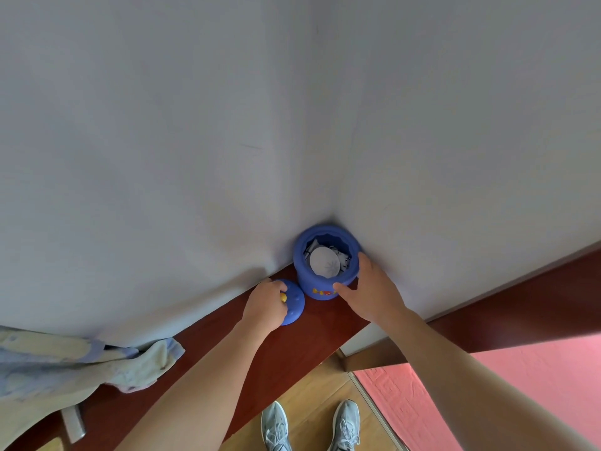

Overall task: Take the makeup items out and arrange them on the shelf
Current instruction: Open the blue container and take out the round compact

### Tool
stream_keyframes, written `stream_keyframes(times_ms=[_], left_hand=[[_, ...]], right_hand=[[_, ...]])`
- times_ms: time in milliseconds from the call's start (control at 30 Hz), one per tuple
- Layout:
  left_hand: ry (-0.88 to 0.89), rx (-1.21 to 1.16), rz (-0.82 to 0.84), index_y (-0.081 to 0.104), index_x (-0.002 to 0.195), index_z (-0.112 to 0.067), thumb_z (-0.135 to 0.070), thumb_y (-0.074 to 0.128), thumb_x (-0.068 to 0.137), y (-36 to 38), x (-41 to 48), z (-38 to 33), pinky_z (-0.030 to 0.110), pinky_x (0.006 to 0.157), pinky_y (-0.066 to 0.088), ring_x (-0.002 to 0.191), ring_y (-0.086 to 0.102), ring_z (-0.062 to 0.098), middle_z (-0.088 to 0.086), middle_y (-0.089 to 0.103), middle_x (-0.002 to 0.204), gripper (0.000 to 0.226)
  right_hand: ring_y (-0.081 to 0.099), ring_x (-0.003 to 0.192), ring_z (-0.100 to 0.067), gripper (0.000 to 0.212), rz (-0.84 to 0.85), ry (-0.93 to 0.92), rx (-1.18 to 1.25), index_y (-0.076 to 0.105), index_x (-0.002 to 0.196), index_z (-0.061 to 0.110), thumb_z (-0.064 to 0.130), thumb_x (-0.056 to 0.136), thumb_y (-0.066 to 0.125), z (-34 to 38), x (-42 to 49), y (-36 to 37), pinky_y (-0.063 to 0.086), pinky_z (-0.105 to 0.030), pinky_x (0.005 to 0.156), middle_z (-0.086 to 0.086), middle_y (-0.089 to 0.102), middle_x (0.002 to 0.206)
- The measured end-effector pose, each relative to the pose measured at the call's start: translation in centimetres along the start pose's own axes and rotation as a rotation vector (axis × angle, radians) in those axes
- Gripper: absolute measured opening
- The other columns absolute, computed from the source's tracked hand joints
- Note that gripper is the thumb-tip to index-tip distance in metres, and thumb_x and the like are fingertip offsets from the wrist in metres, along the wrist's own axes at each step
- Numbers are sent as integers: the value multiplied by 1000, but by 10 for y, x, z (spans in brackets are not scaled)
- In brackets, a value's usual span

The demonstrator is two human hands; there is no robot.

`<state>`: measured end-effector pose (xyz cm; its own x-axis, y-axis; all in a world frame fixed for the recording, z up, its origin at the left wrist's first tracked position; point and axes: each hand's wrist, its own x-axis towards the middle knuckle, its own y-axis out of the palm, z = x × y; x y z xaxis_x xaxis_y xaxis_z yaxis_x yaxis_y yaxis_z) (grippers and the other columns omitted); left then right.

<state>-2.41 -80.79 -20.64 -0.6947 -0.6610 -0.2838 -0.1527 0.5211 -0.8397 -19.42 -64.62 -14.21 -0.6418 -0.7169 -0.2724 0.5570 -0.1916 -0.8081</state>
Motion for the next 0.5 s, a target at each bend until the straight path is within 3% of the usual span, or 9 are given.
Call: stream_keyframes(times_ms=[133,300,500], left_hand=[[-6,-27,-21,62,126,-14,-16,57,91,-5,-6,-2,25,77,44,103,63,24,8,62,121,35],[-10,-54,-93,61,127,-18,-26,63,90,-24,-17,-10,25,81,46,98,61,19,1,58,116,39],[122,-104,-207,60,128,-19,-35,64,93,-59,-27,-44,30,82,50,98,63,18,0,59,116,39]], right_hand=[[34,140,-25,93,-1,-1,-6,11,155,12,52,88,62,1,-1,0,35,-37,112,-10,30,156],[39,136,-25,92,-7,-1,3,15,154,12,53,87,63,0,-1,-2,39,-40,109,-10,35,152],[38,137,-25,92,-9,-13,15,15,154,11,52,87,63,2,-4,-4,39,-38,109,-9,35,153]])
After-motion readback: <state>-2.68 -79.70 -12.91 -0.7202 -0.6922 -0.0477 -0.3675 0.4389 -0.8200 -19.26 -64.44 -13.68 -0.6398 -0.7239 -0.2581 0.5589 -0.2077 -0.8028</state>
